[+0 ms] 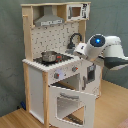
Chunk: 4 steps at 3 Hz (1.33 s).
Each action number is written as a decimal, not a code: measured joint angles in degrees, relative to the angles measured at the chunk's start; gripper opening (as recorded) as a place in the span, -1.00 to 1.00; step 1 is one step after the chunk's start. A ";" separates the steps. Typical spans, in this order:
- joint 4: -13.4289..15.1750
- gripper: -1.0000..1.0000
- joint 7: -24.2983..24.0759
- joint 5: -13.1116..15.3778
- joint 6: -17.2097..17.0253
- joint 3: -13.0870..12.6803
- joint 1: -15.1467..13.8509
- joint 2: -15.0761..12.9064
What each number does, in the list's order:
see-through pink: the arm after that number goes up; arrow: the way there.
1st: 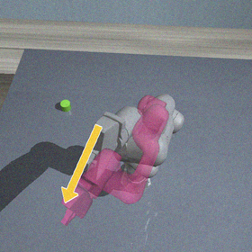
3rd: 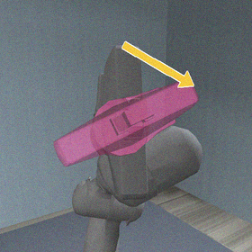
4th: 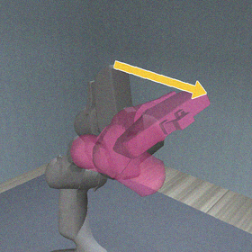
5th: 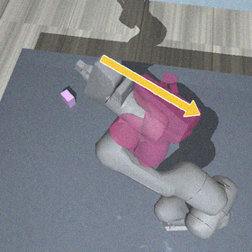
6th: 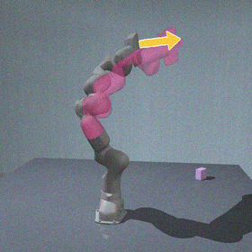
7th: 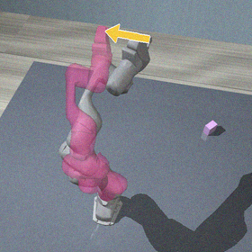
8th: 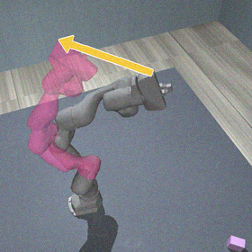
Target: Play with the kitchen
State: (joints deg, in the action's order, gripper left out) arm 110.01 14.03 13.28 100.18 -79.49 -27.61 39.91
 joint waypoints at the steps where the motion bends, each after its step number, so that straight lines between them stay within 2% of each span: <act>1: -1.67 1.00 -0.27 3.60 -3.96 -0.05 0.74 2.10; 2: -3.33 1.00 -0.27 7.45 -6.94 -0.21 0.84 4.64; 3: -4.73 1.00 -0.26 12.53 -8.89 -0.75 0.83 7.82; 4: -4.92 1.00 -0.26 17.43 -8.97 -1.49 0.80 10.98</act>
State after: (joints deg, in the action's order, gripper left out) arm 105.09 13.77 30.71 91.21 -80.98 -26.82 50.89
